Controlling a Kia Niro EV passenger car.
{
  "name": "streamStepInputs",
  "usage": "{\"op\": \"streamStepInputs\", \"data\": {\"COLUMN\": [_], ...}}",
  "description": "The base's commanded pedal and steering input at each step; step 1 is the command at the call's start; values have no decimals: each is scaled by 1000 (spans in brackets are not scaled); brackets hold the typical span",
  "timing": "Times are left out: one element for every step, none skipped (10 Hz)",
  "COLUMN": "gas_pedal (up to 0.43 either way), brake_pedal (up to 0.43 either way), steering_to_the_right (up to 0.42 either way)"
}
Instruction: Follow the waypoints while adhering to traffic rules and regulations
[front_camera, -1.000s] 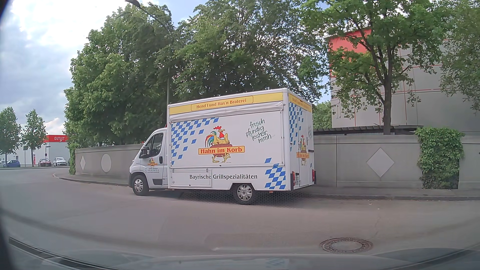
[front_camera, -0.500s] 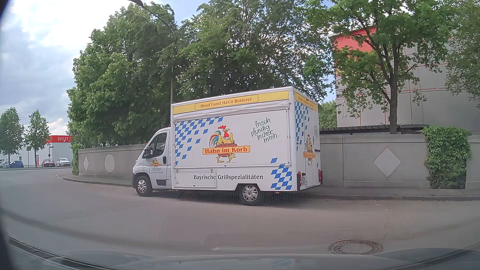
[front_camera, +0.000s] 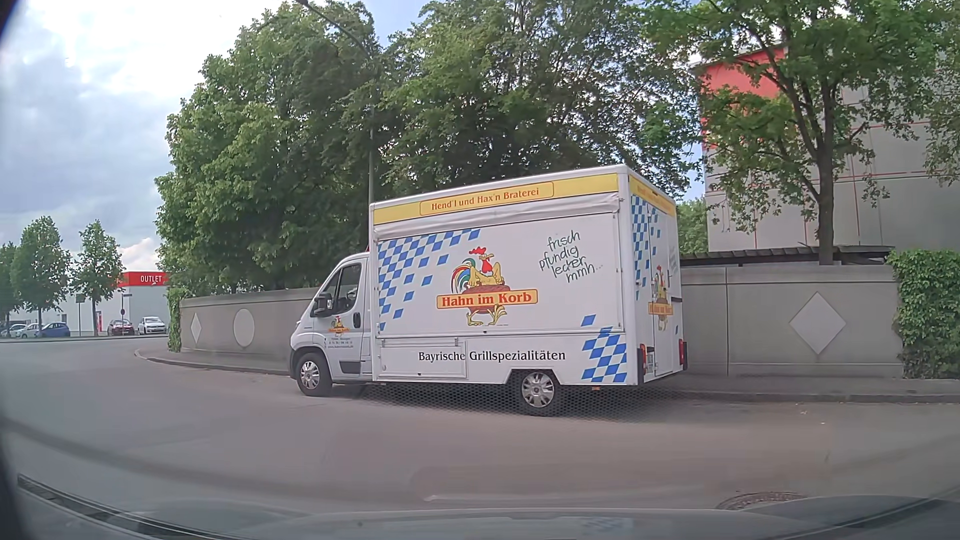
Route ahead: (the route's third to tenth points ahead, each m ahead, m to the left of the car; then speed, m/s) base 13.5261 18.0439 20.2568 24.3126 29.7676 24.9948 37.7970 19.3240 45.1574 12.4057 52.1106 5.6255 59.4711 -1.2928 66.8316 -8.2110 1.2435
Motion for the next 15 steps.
{"op": "streamStepInputs", "data": {"gas_pedal": [197, 197, 197, 197, 197, 197, 197, 197, 197, 197, 197, 177, 169, 150, 150], "brake_pedal": [18, 18, 18, 18, 18, 18, 18, 18, 18, 18, 18, 18, 18, 18, 18], "steering_to_the_right": [-490, -483, -477, -474, -474, -474, -474, -475, -474, -472, -467, -462, -462, -462, -460]}}
